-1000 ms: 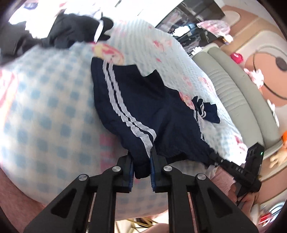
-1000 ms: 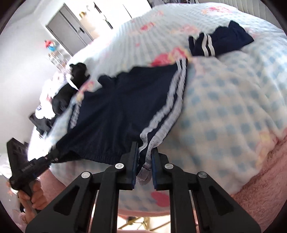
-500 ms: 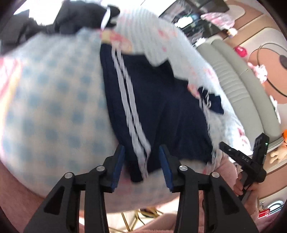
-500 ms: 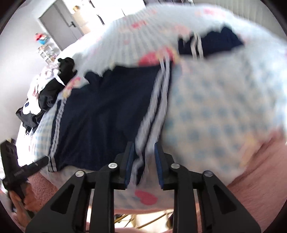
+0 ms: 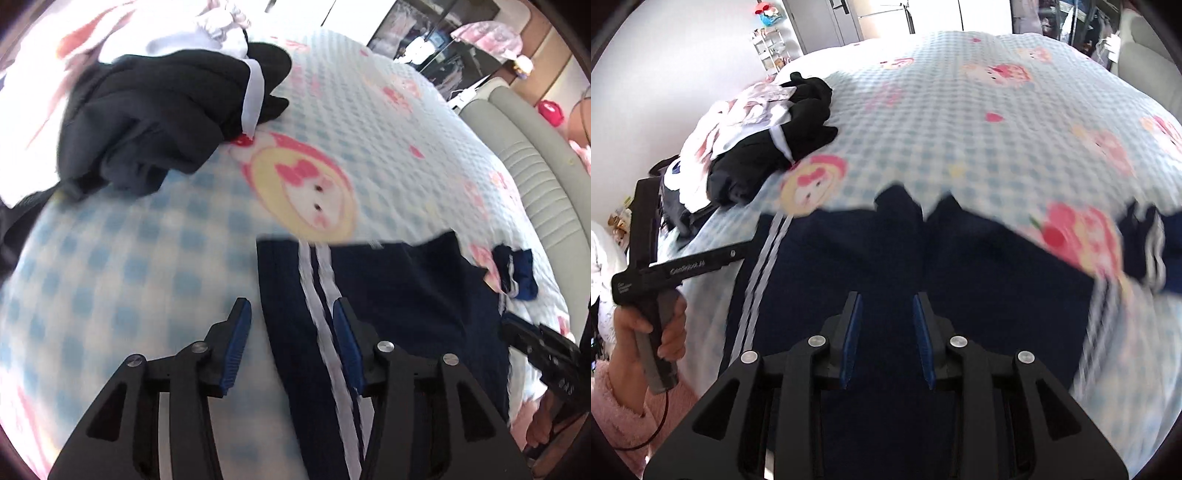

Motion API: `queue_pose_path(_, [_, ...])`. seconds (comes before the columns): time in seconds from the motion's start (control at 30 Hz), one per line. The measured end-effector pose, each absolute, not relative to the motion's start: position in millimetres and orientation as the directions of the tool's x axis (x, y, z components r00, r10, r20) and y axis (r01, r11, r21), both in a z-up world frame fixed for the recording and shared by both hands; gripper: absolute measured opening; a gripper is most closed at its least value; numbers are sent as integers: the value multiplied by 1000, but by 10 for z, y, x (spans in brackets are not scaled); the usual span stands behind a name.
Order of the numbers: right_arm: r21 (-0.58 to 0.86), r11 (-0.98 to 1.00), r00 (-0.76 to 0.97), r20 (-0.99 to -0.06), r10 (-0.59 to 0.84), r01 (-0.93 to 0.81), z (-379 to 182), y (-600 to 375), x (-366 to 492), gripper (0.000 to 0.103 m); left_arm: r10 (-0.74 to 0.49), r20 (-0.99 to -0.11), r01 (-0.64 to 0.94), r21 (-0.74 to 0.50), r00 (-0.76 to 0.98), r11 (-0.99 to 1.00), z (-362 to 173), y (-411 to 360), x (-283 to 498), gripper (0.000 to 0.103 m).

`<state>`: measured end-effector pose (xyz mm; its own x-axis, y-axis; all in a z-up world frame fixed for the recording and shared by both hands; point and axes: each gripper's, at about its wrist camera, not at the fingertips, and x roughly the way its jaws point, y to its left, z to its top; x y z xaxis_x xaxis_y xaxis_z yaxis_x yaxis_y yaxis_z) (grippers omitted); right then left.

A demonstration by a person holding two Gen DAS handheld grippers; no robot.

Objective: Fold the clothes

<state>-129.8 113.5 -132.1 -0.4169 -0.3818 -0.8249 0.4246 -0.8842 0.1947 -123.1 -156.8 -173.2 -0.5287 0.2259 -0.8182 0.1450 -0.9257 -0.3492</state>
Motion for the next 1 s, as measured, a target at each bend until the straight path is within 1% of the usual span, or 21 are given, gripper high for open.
queue_pose_path(0.07, [212, -884, -391, -836, -385, 416, -1453, 1025, -1589, 29, 211, -817, 140, -332, -536, -933, -1783, -1589, -1345, 40])
queue_pose_path(0.1, [228, -883, -373, -842, -390, 409, -1523, 987, -1718, 29, 214, -806, 126, -334, -552, -934, -1786, -1604, -1370, 19])
queue_pose_path(0.13, [248, -882, -352, -847, -398, 400, -1594, 958, -1836, 29, 224, -796, 107, -338, -563, -935, -1780, -1590, -1392, 10])
queue_pose_path(0.2, [281, -878, -321, -852, -414, 387, -1711, 912, -2039, 27, 209, -788, 90, -316, -578, -944, -1745, -1552, -1408, 6])
queue_pose_path(0.23, [291, -875, -316, -849, -423, 388, -1745, 900, -2106, 24, 196, -783, 86, -302, -591, -949, -1713, -1548, -1400, 6])
queue_pose_path(0.3, [274, -874, -328, -848, -417, 402, -1784, 839, -2184, 9, 166, -766, 84, -276, -621, -958, -1628, -1559, -1362, 6])
queue_pose_path(0.4, [252, -878, -370, -833, -411, 407, -1780, 774, -2229, 7, 147, -747, 103, -278, -648, -955, -1565, -1648, -1328, 6])
queue_pose_path(0.47, [258, -887, -382, -830, -406, 384, -1849, 770, -2299, 7, 146, -756, 123, -288, -639, -950, -1639, -1711, -1364, 6])
queue_pose_path(0.53, [264, -897, -389, -830, -399, 355, -1935, 770, -2379, 7, 182, -787, 142, -323, -589, -936, -1801, -1763, -1439, 10])
queue_pose_path(0.6, [262, -904, -372, -845, -383, 337, -2056, 756, -2430, 7, 213, -802, 158, -355, -558, -921, -1898, -1810, -1481, 11])
queue_pose_path(0.63, [269, -905, -374, -843, -388, 330, -2043, 770, -2420, 8, 212, -788, 158, -363, -578, -918, -1817, -1819, -1433, 17])
queue_pose_path(0.67, [277, -904, -383, -836, -394, 325, -1993, 790, -2396, 12, 205, -767, 151, -365, -608, -919, -1707, -1819, -1359, 21])
queue_pose_path(0.7, [295, -898, -403, -816, -414, 325, -1884, 828, -2334, 20, 204, -738, 133, -370, -643, -919, -1588, -1811, -1263, 32])
queue_pose_path(0.73, [317, -889, -428, -789, -440, 329, -1745, 874, -2254, 24, 215, -710, 110, -382, -671, -918, -1478, -1795, -1159, 35])
queue_pose_path(0.77, [338, -878, -437, -771, -464, 338, -1620, 915, -2166, 27, 231, -690, 86, -392, -686, -916, -1397, -1769, -1066, 35])
queue_pose_path(0.83, [375, -854, -436, -741, -510, 361, -1385, 991, -1982, 27, 250, -672, 49, -392, -697, -919, -1284, -1685, -886, 35])
queue_pose_path(1.0, [369, -845, -441, -731, -521, 387, -992, 1198, -1255, 26, 277, -672, -13, -369, -687, -929, -1282, -1254, -374, 32])
